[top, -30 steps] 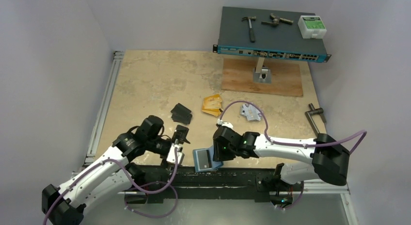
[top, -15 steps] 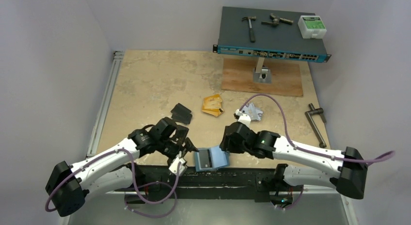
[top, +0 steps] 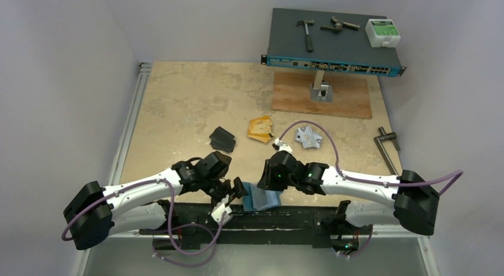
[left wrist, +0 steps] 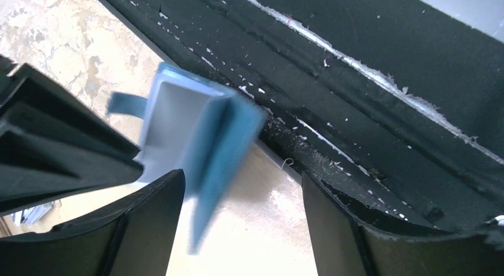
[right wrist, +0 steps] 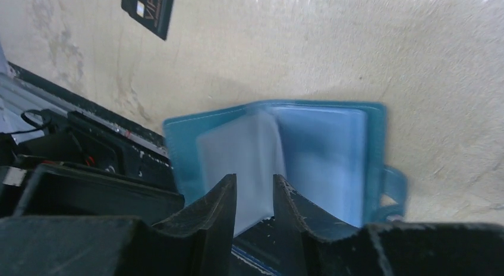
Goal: Put the credit cards into the card holder
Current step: Insert the credit card into the card holder.
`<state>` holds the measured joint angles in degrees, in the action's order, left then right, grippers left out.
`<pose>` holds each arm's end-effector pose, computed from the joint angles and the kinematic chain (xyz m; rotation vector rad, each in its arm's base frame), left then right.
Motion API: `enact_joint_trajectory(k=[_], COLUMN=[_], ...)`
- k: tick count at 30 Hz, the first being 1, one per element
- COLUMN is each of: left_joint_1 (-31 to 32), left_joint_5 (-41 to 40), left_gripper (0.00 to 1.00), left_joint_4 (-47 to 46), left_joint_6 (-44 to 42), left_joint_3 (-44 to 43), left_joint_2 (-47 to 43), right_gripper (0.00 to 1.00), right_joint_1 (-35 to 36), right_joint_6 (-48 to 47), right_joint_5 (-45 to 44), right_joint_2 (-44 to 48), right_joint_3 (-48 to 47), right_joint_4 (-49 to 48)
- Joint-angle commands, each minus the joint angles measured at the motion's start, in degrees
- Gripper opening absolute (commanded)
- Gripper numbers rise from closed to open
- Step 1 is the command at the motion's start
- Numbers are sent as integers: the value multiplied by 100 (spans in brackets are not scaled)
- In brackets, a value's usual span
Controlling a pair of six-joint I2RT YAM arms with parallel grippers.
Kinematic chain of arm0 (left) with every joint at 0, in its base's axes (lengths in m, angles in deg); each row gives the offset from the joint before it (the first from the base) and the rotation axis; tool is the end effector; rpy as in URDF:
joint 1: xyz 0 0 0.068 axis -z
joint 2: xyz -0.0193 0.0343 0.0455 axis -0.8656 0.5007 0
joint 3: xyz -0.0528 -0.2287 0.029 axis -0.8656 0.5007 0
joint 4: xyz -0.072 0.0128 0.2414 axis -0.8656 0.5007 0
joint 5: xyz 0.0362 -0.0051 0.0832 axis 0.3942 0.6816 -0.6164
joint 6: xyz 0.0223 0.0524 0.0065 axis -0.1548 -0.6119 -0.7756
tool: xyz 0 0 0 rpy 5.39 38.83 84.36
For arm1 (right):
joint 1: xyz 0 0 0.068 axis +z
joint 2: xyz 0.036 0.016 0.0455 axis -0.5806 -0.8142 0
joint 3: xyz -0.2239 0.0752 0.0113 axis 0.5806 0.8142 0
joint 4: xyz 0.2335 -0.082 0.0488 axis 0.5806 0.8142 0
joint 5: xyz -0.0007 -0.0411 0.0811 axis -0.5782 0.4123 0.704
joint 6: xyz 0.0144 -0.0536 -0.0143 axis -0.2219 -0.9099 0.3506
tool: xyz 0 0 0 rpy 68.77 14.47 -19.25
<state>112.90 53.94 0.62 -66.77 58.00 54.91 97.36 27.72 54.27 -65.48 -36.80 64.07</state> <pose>0.0954 -0.1734 0.1521 2.2951 0.6048 -0.7459 0.1196 0.2147 0.1683 0.0340 2.5784 0.8143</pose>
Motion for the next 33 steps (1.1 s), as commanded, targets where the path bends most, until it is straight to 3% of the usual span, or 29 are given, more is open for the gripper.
enact_joint_trajectory(k=[1,5,11,17,19,33], left_joint_1=[32,31,31,31,31,31], left_joint_5=[-96,-277,-470,-549,-559,-663], left_gripper=[68,60,54,33,30,14], left_joint_4=[-200,-623,-596,-65,62,312], left_joint_6=[-124,205,74,-538,-589,-837], left_joint_3=[52,263,416,514,532,798], left_joint_2=[-105,-325,-273,-372,-417,-643], right_gripper=[27,21,20,37,42,42], right_joint_1=[9,9,10,-88,-191,-372], right_joint_6=[-142,-133,-232,-334,-460,-645], right_joint_5=[593,1007,1224,690,653,1080], right_joint_2=[-118,-309,-359,112,182,-315], right_joint_3=[222,415,401,407,396,656], right_joint_4=[-976,-1497,-1766,-1084,-906,-1569])
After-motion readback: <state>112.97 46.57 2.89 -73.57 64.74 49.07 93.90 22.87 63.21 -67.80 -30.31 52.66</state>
